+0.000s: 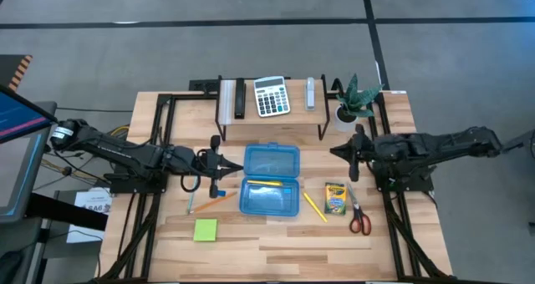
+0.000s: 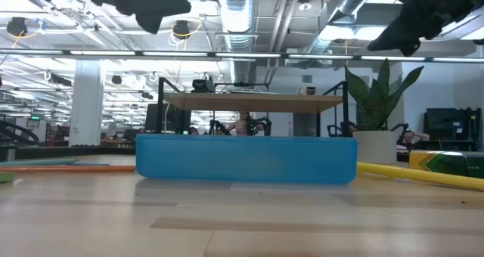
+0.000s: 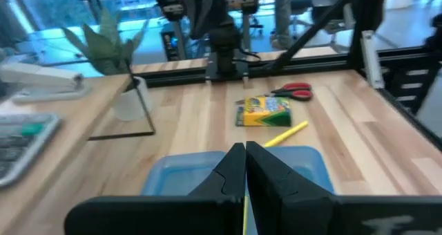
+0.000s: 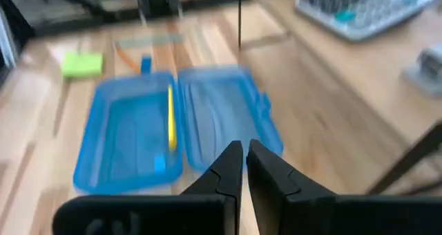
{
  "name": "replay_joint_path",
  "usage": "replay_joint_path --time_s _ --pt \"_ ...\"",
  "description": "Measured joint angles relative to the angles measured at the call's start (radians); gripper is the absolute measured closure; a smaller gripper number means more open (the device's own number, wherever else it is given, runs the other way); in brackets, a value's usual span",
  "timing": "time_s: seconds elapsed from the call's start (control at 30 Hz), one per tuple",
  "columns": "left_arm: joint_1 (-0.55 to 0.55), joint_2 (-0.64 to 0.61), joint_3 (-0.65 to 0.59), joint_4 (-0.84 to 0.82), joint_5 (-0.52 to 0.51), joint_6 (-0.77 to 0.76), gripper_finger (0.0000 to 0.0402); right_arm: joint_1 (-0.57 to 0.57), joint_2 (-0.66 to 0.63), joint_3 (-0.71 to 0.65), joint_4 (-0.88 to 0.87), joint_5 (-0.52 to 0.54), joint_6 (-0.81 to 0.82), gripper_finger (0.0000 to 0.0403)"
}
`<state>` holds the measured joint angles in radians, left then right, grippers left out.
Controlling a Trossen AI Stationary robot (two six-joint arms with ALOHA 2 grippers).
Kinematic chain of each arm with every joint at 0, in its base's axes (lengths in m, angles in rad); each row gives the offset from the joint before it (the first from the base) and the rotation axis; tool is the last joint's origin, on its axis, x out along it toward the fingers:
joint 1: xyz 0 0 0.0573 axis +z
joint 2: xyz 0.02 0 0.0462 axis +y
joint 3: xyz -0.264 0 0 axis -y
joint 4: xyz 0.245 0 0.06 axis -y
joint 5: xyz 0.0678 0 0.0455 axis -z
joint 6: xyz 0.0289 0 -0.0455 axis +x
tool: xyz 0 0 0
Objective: Pack school essentials
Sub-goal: Put the black scissors into the blue supply box
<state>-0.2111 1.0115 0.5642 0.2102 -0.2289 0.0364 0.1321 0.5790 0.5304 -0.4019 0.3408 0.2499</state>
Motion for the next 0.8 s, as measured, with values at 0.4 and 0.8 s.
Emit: replay_joint_path --time_s 0.4,0.8 --pt "0.000 -0.051 -0.125 0.157 -0.006 -0.040 0.0400 0.157 0.109 0.099 -0.347 -0.030 0.305 0.0353" --pt "0.000 -0.064 -0.125 0.159 -0.019 -0.040 0.0400 0.356 0.261 0.085 -0.443 -0.108 0.658 0.0353"
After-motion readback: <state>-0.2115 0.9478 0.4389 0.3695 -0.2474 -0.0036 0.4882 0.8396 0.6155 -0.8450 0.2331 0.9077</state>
